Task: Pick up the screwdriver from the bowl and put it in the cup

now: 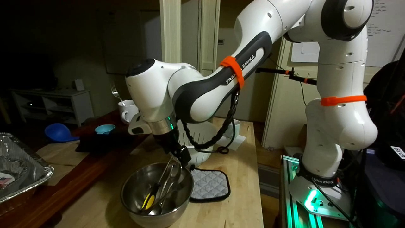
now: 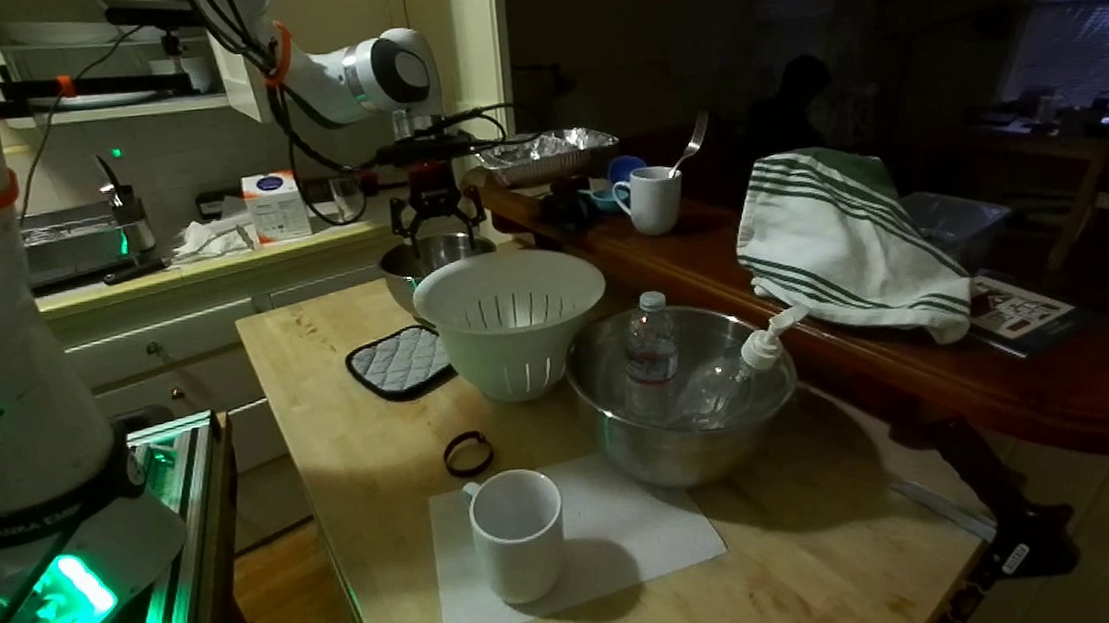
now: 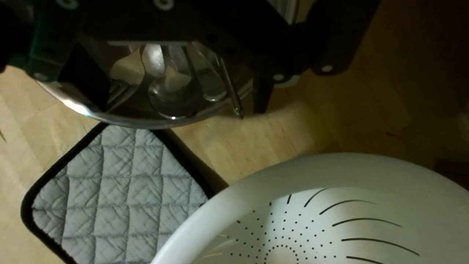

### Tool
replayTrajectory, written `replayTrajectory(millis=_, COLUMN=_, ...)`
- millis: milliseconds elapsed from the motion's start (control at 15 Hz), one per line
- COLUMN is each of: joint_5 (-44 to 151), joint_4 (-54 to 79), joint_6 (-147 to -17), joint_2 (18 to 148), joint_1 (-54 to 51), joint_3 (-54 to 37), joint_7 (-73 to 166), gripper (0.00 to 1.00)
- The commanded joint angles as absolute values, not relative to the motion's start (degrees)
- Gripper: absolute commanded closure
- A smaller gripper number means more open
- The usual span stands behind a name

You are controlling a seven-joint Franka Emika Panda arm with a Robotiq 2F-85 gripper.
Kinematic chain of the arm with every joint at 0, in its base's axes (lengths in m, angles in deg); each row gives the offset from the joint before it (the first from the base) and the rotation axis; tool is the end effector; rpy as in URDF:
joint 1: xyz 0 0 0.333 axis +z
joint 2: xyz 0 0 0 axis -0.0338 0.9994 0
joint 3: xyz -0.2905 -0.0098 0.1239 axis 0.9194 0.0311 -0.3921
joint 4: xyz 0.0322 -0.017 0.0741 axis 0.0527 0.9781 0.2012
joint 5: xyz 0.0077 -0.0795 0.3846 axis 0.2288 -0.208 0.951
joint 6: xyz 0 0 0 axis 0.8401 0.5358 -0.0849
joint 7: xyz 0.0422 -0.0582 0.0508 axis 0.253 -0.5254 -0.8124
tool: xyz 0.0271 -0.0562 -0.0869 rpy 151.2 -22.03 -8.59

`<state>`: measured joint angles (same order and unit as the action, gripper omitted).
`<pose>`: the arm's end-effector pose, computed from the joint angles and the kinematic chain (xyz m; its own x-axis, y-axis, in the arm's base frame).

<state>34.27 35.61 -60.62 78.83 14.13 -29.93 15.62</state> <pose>0.4841 0.2856 0.3368 0.3276 0.8833 -0.3355 0.9448 -0.3093 0.1083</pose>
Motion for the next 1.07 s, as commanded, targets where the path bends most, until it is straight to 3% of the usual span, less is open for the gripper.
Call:
replayTrajectory(millis=0, joint_5=30.44, joint_4=32.71, joint_6=-59.69, joint_2=82.14, joint_1=14.48, joint_3=-29.20, joint_7=12.64, gripper=0.07)
replayTrajectory(millis=67, joint_5=29.72, joint_4=32.43, joint_6=-59.83, joint_2=82.45, joint_1=14.32, joint_3=-28.97, joint_7=12.04, gripper=0.18)
replayTrajectory(millis=333, joint_5=28.14, joint_4=29.92, joint_6=-59.37, joint_2=85.05, joint_1=14.49, joint_3=-28.47, joint_7=10.18, gripper=0.43)
replayTrajectory(millis=400, joint_5=27.83, joint_4=29.22, joint_6=-59.10, joint_2=85.65, joint_1=14.70, joint_3=-28.49, joint_7=9.92, gripper=0.53)
replayTrajectory(millis=533, joint_5=27.34, joint_4=28.11, joint_6=-58.61, joint_2=86.57, joint_1=15.01, joint_3=-28.54, joint_7=9.50, gripper=0.56)
replayTrajectory(millis=733, joint_5=27.49, joint_4=26.92, joint_6=-57.59, joint_2=87.52, joint_1=15.43, joint_3=-28.73, joint_7=8.69, gripper=0.92)
replayTrajectory(millis=800, joint_5=27.40, joint_4=26.67, joint_6=-57.18, joint_2=87.61, joint_1=15.68, joint_3=-28.76, joint_7=8.74, gripper=0.99)
replayTrajectory(millis=1000, joint_5=27.12, joint_4=27.01, joint_6=-54.33, joint_2=86.10, joint_1=16.90, joint_3=-29.24, joint_7=10.22, gripper=0.98)
